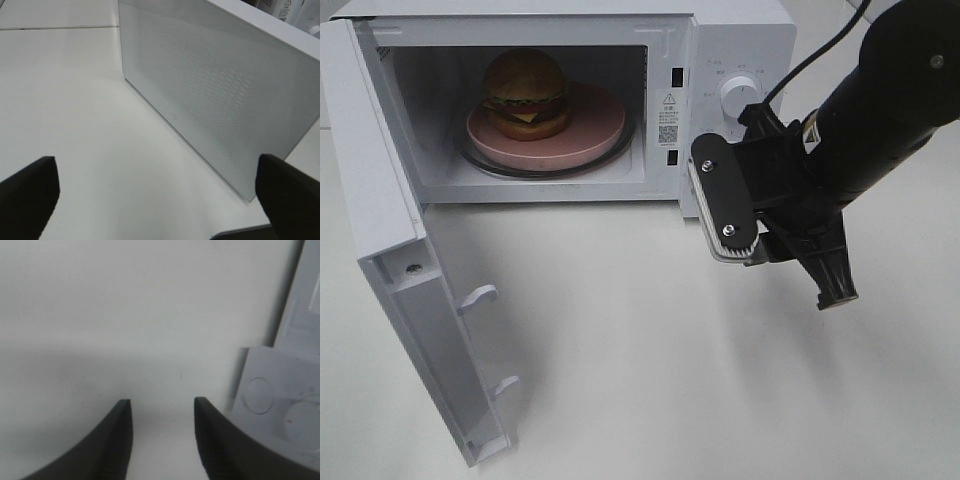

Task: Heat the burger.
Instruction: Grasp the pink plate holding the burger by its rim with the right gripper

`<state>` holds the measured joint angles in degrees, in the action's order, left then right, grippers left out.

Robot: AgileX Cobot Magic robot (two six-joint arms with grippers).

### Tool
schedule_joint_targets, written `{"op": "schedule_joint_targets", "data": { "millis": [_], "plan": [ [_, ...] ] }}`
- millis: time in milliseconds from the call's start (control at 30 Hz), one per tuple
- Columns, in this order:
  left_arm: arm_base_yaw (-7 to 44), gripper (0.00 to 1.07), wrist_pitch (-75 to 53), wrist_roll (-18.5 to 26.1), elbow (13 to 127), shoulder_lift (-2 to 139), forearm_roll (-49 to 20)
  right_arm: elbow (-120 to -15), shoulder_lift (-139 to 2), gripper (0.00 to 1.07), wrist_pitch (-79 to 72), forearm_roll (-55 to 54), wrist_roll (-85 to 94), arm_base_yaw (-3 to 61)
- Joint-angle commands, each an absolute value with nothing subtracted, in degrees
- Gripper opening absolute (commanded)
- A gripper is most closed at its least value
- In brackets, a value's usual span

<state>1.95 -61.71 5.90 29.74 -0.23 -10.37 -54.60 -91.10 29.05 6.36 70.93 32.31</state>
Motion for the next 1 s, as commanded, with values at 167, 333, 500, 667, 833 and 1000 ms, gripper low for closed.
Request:
{"op": "schedule_joint_targets", "data": {
  "millis": [167,333,500,667,833,1000],
  "plan": [
    [1.72,1.00,-61.19,5.96,29.56,-1.20,-10.43,-55.58,-91.10,0.78,19.42,12.38,62.74,35.41],
    [1.72,1.00,-61.19,5.96,29.56,-1.20,-10.43,-58.33,-93.33,0.89,18.56,16.50,59.82,37.41],
    [1.72,1.00,-61.19,5.96,29.56,-1.20,-10.43,-61.19,-95.74,0.88,18.62,17.25,59.24,37.70],
    [1.72,1.00,-61.19,5.96,29.56,-1.20,-10.43,-64.74,-98.66,0.88,18.85,17.25,59.13,37.70],
    [1.72,1.00,-61.19,5.96,29.56,-1.20,-10.43,-70.30,-103.08,0.86,18.68,19.31,57.30,39.88],
    [1.72,1.00,-61.19,5.96,29.56,-1.20,-10.43,-74.08,-106.57,0.86,18.22,19.37,56.95,40.28]
  ]
}}
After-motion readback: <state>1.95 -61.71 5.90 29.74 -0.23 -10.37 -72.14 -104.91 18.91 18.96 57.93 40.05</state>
